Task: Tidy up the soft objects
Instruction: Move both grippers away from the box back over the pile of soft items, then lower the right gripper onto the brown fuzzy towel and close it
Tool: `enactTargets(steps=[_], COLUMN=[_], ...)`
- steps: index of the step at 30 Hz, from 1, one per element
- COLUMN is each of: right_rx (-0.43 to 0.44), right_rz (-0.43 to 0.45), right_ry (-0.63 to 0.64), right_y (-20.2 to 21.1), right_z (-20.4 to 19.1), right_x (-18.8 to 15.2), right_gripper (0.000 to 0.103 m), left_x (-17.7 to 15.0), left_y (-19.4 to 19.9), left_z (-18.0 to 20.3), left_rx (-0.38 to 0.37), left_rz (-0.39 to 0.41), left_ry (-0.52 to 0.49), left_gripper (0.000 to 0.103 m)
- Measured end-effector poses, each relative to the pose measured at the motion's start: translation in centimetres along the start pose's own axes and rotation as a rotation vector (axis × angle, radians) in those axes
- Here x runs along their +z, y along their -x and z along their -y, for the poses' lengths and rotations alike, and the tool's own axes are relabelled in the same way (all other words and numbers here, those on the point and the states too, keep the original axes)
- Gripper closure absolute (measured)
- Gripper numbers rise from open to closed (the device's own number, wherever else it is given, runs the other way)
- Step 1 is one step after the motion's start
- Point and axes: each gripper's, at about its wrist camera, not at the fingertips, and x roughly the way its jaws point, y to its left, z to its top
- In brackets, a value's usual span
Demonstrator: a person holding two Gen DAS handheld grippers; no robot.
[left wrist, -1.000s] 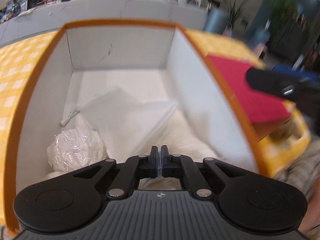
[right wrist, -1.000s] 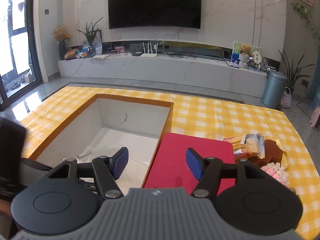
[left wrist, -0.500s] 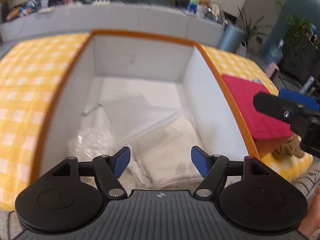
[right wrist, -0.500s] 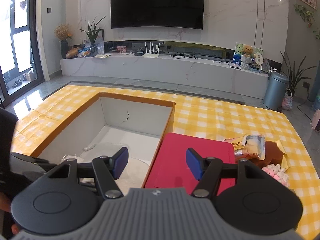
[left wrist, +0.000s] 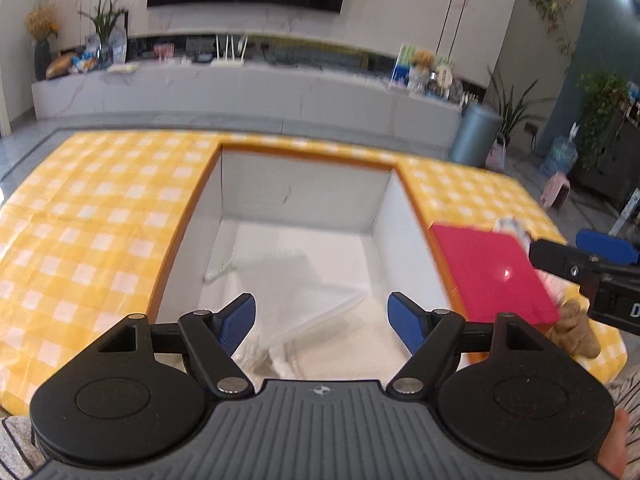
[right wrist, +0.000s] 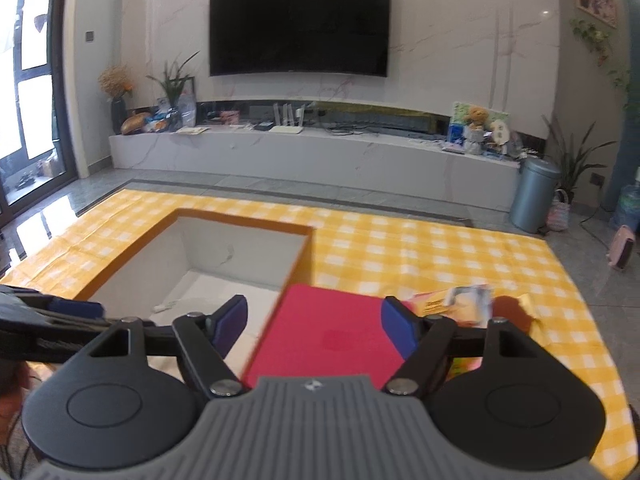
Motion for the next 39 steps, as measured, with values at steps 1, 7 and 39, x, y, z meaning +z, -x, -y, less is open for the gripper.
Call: enactTargets(steps=[1, 7, 39], right_rx=[-0.014, -0.117, -0.262], right_rz=[0.003, 0.004, -0.338], right_ry=[-0.004, -0.027, -0.426], right_y=[0.3, 1.6, -5.0], right_z=[0.5, 4.6, 19.4], right_x=[0.0, -0.7, -8.3], right_gripper=[0.025, 0.011, 0.005], left_x=[0.1, 0.6, 0.1], left_y=[0.3, 1.5, -4.7], left_z=[0.3, 2.7, 20.3], left_rx=[-0.004, -0.094, -0.088], left_rz=[0.019, 0.082, -0.148], left_ry=[-0.005, -0.063, -0.379], left_gripper=[0.013, 0.012, 0.011])
